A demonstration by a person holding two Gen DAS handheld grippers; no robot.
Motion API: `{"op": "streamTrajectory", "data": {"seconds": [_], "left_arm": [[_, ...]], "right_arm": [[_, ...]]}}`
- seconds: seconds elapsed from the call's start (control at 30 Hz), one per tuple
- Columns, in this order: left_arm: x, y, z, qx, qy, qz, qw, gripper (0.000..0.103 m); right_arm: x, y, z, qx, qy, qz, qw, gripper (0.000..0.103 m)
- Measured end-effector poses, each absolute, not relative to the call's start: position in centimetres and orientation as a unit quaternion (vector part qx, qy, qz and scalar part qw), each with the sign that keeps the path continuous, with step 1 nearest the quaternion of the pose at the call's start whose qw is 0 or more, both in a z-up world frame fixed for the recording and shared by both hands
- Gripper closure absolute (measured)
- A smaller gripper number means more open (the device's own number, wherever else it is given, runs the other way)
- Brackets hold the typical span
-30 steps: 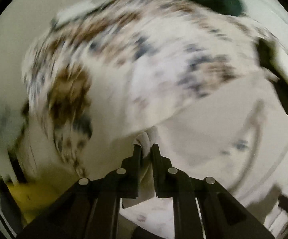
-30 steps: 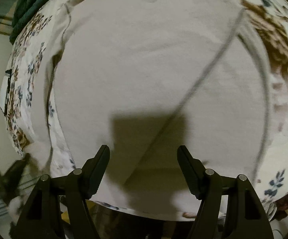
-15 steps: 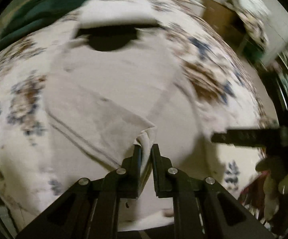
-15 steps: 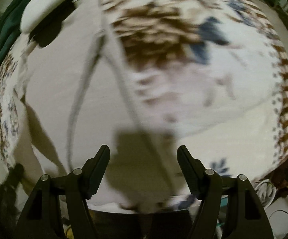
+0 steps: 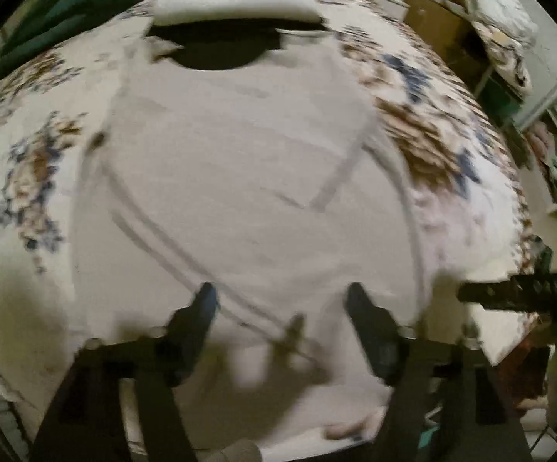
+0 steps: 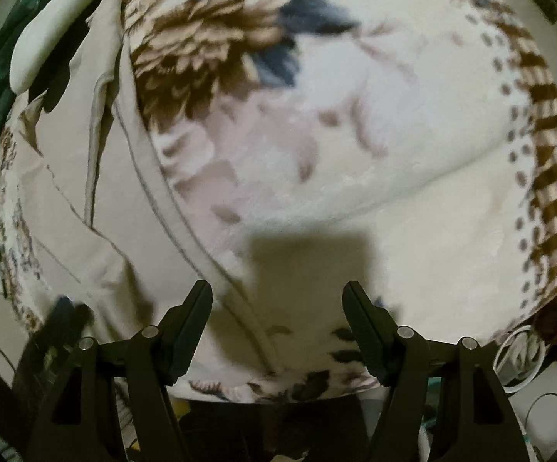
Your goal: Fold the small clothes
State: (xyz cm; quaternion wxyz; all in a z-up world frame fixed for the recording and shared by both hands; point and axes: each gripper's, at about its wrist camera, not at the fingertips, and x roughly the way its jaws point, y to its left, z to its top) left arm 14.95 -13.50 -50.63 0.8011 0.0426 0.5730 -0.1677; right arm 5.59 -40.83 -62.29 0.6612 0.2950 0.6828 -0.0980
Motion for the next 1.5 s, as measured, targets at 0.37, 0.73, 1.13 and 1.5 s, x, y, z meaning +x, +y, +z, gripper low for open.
{"op": "streamTrajectory", "data": {"seconds": [0.37, 0.73, 1.13, 1.5], "left_arm": [[12.1, 1.0, -56.9, 0.012, 0.687, -0.022, 0.726, 0.018], [9.4, 2.9, -59.0, -0.018, 0.711, -0.037, 0.702, 0.096], [11.2, 6.4, -49.6, -0.125, 0.676, -0.044, 0.725, 0.099], [25.7, 7.9, -49.0, -0.229, 0.595, -0.049, 0.768, 0.088]], "right_arm": [[3.5, -39.7, -66.7, 0.32, 0.731, -0.008, 0.603, 0.028], [2.9, -36.5, -67.9, 0.306, 0.735, -0.002, 0.605, 0.043], [5.4, -37.1, -62.5, 0.383, 0.686, 0.007, 0.619, 0.099], [18.0, -43.0, -57.0, 0.435, 0.588, -0.005, 0.681, 0.096]]}}
